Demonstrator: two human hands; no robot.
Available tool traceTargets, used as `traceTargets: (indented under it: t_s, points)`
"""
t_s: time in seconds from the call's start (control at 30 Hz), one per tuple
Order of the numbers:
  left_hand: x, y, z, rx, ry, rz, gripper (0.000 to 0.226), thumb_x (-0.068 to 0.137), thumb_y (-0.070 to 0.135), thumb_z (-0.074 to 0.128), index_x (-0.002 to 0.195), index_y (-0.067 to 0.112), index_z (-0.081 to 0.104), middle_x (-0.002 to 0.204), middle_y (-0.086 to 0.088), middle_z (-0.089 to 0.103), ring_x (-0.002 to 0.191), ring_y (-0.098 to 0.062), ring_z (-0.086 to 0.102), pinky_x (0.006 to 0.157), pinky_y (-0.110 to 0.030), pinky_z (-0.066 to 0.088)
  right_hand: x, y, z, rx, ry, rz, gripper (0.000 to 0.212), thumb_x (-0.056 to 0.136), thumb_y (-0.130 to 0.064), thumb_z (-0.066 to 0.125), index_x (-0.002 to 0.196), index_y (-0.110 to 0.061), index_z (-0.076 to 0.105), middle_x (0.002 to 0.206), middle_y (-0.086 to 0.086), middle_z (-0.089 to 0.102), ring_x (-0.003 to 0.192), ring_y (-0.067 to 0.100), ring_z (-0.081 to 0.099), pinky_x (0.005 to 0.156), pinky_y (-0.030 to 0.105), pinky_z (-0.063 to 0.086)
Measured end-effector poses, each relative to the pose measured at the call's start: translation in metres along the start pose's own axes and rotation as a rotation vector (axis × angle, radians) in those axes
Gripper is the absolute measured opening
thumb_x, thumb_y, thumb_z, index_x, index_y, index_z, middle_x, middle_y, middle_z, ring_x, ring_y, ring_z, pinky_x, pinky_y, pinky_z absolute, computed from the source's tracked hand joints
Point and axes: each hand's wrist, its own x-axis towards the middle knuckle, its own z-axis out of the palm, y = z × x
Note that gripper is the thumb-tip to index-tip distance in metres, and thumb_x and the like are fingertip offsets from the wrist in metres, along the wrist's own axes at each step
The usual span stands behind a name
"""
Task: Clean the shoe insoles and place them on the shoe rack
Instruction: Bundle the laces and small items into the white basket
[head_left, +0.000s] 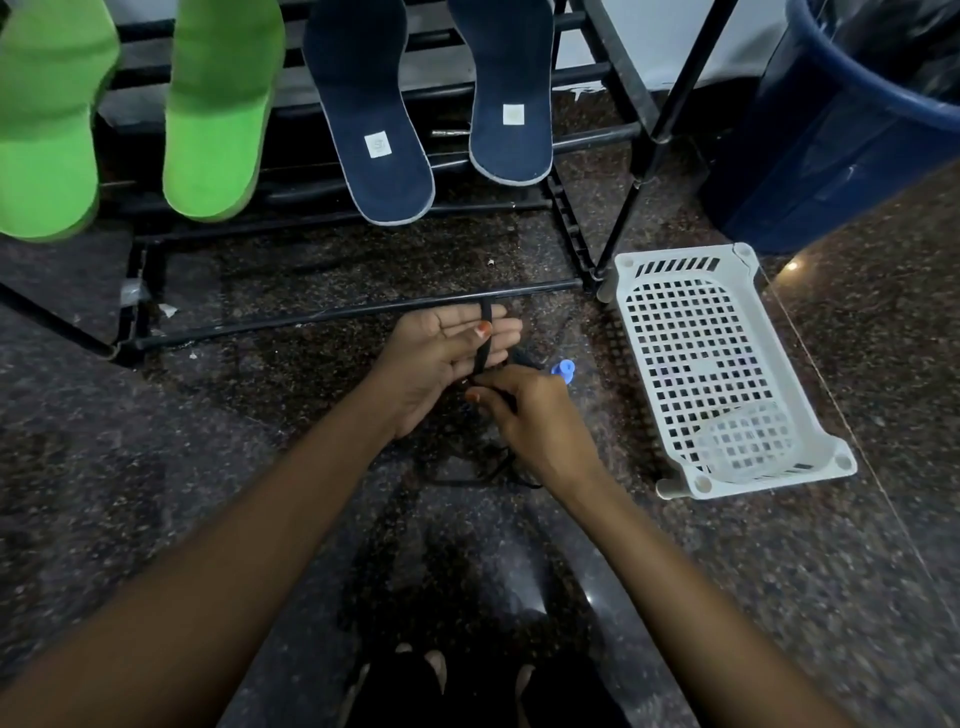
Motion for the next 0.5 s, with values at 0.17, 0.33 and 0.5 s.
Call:
traceTargets:
  t_s: [0.17,0.33,0.5]
  points:
    - [-0.002,-0.001,0.001,0.212,0.031,-0.039,0.021,0.095,-0.001,0.049,0.114,0.003,0.060,0.100,-0.008,0.068,0.075,0.001,0.068,0.070,-0.013,0.053,0.006,-0.004,-0.013,-0.042,0.067,-0.044,0.009,0.078,-0.001,0.066,0.083,-0.006,0.072,0.084,0.007,0.069,0.076,0.020,0.063,0.067,0.028,0.047]
    - [0.000,-0.001,0.000,0.326,0.016,-0.072,0.024,0.096,0.001,0.049,0.118,0.002,0.059,0.091,-0.002,0.067,0.071,0.002,0.065,0.073,-0.014,0.053,0.017,-0.001,-0.023,-0.017,0.129,-0.028,0.014,0.077,0.004,0.065,0.082,-0.007,0.072,0.082,0.003,0.070,0.076,0.013,0.064,0.070,0.024,0.051]
    - [-0.002,0.003,-0.001,0.323,-0.067,-0.097,0.027,0.098,0.000,0.044,0.121,-0.004,0.057,0.088,-0.004,0.071,0.076,-0.007,0.070,0.083,-0.022,0.055,0.024,-0.003,-0.032,0.162,0.140,0.018,0.017,0.077,0.012,0.060,0.079,-0.001,0.070,0.075,0.003,0.066,0.065,-0.009,0.058,0.063,0.007,0.046]
